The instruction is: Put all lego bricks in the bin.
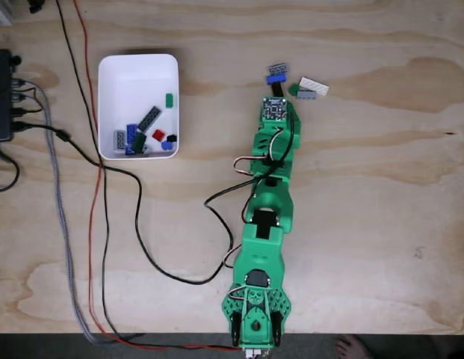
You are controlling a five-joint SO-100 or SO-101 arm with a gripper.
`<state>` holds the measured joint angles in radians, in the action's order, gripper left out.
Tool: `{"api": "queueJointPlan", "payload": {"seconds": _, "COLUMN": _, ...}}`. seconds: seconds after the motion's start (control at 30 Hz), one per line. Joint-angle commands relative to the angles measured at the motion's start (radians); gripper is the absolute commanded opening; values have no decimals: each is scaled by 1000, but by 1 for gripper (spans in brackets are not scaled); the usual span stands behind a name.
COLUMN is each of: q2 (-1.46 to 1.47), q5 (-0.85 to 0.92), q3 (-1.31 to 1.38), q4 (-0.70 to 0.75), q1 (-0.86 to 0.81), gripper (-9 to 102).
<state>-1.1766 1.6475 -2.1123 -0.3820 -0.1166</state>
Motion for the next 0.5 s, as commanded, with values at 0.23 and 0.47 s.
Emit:
{"api": "queueJointPlan", "payload": {"seconds": 0.23, "q2": -129, "q5": -107, "q3": -26, "q4": 28, "q1": 49, "gripper": 0}}
{"api": "queueJointPlan", "payload": {"seconds": 0.47, "q2": -647, "q5": -276, "q3": -97, "q4": 411, "q1": 222, "gripper": 0}}
